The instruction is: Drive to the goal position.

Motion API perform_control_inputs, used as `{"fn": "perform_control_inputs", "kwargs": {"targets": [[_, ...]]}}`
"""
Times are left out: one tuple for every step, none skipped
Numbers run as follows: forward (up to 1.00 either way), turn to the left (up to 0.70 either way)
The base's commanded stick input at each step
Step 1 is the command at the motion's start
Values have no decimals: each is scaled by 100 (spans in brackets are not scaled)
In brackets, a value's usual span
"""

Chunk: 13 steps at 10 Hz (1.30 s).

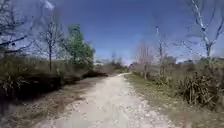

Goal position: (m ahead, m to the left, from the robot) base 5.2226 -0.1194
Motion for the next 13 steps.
{"fn": "perform_control_inputs", "kwargs": {"targets": [[70, 0], [70, 0], [70, 0], [70, 0], [70, 0], [70, 0], [70, -28], [70, -23], [70, -7], [70, 0], [70, 0], [70, 0], [70, 0]]}}
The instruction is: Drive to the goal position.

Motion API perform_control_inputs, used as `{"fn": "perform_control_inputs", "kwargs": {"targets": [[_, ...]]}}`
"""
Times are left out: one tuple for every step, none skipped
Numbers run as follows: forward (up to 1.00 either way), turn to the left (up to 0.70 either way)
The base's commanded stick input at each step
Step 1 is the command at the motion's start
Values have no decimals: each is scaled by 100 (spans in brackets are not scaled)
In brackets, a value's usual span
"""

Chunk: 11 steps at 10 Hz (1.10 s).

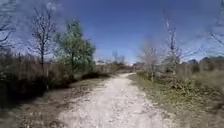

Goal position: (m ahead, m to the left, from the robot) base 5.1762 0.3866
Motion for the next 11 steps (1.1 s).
{"fn": "perform_control_inputs", "kwargs": {"targets": [[70, 0], [70, 0], [70, 0], [70, -13], [70, -35], [70, -29], [70, -10], [70, 0], [70, 0], [70, 0], [70, 0]]}}
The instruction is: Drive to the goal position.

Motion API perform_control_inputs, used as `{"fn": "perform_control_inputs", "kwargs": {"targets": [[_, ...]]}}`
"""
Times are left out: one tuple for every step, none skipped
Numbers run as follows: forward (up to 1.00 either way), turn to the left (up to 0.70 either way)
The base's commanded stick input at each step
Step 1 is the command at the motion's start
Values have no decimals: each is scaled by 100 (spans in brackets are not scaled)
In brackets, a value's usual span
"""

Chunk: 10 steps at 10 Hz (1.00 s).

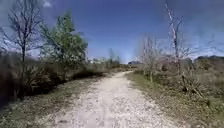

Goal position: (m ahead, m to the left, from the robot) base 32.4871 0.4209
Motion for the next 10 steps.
{"fn": "perform_control_inputs", "kwargs": {"targets": [[70, 0], [70, 0], [70, 0], [70, -17], [70, -30], [70, 0], [70, 0], [70, 0], [70, 0], [70, 0]]}}
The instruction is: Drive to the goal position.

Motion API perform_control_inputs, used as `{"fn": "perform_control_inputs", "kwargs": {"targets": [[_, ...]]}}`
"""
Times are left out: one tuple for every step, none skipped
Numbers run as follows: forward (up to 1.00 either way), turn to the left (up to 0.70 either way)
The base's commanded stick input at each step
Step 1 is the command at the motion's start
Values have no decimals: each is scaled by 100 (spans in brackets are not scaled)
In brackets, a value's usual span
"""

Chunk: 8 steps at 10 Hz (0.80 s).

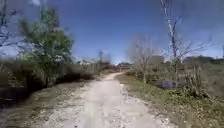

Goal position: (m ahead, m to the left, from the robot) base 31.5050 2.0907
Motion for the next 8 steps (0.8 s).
{"fn": "perform_control_inputs", "kwargs": {"targets": [[70, 0], [70, 0], [70, 0], [70, 0], [70, 0], [70, 1], [70, 22], [70, 31]]}}
